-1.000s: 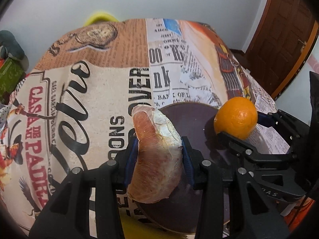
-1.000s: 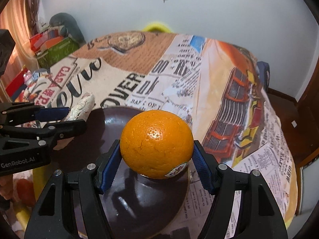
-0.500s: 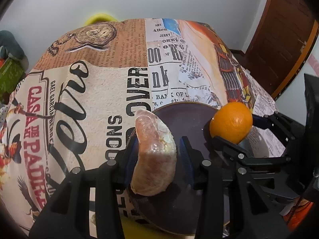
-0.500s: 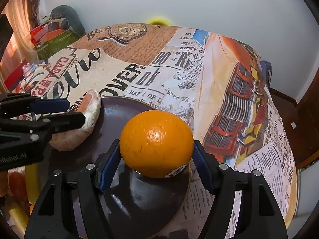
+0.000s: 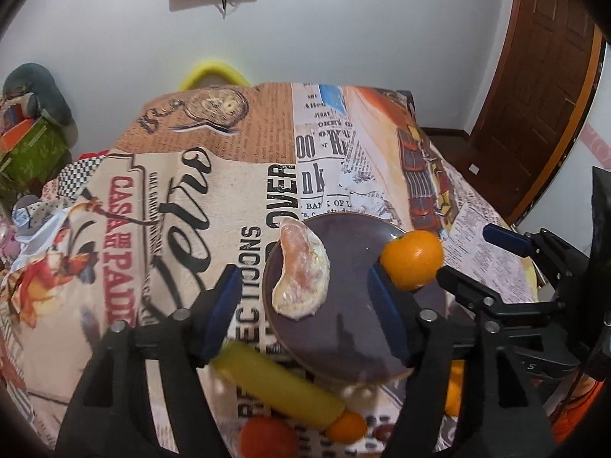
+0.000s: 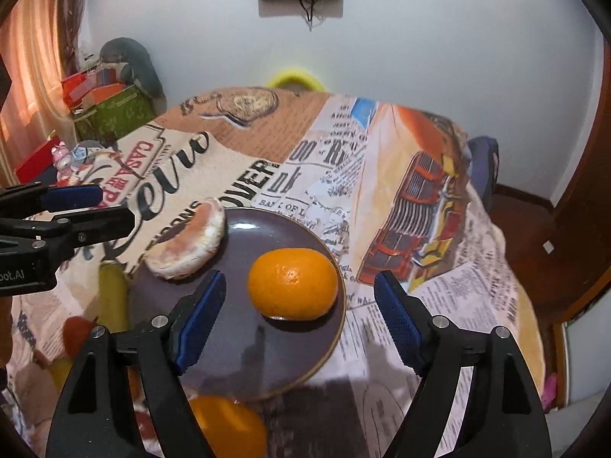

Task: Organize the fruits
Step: 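Lower and open the left tool on the plate while the right tool releases the orange beside it, then grasp a yellow corn cob with the left tool while the right tool grasps another large orange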

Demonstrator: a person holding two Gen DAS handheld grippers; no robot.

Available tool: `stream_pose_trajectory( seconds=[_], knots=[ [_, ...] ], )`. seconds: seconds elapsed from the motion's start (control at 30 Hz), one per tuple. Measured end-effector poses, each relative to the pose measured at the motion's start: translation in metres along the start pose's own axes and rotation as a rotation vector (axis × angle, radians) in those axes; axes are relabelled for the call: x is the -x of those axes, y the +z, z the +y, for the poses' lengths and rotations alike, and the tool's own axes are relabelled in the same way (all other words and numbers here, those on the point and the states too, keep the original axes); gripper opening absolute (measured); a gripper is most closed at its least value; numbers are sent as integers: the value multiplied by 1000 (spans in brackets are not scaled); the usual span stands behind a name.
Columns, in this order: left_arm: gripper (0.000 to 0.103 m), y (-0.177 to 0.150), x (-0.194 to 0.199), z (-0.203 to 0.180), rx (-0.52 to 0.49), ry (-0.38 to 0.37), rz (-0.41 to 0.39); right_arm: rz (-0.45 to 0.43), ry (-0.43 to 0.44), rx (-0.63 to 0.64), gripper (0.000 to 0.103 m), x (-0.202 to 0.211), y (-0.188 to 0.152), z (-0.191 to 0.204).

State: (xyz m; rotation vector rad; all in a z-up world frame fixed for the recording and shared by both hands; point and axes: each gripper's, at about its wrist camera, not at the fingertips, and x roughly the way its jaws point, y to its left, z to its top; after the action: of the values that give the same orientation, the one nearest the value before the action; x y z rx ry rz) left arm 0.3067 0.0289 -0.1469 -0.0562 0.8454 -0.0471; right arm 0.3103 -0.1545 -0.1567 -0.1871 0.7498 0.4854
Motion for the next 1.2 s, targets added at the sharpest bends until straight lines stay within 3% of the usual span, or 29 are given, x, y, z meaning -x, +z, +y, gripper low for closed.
stream_pose_trajectory(
  seconds=[0.13, 0.4, 0.53, 0.8, 1.2],
  knots=[
    [81, -15, 23, 0, 14, 0, -4, -21, 2, 5, 78, 27, -8, 8],
    [85, -62, 45, -12, 23, -3, 56, -36, 4, -4, 81, 65, -38, 20],
    [97, -90, 47, -23, 29, 6, 97, -26, 2, -8, 81, 76, -52, 20],
    [98, -144, 31, -41, 38, 42, 207, -5, -7, -54, 81, 92, -76, 9],
    [99, -161, 3, -50, 74, 59, 260, 40, 7, -76, 81, 84, -91, 6]
  ],
)
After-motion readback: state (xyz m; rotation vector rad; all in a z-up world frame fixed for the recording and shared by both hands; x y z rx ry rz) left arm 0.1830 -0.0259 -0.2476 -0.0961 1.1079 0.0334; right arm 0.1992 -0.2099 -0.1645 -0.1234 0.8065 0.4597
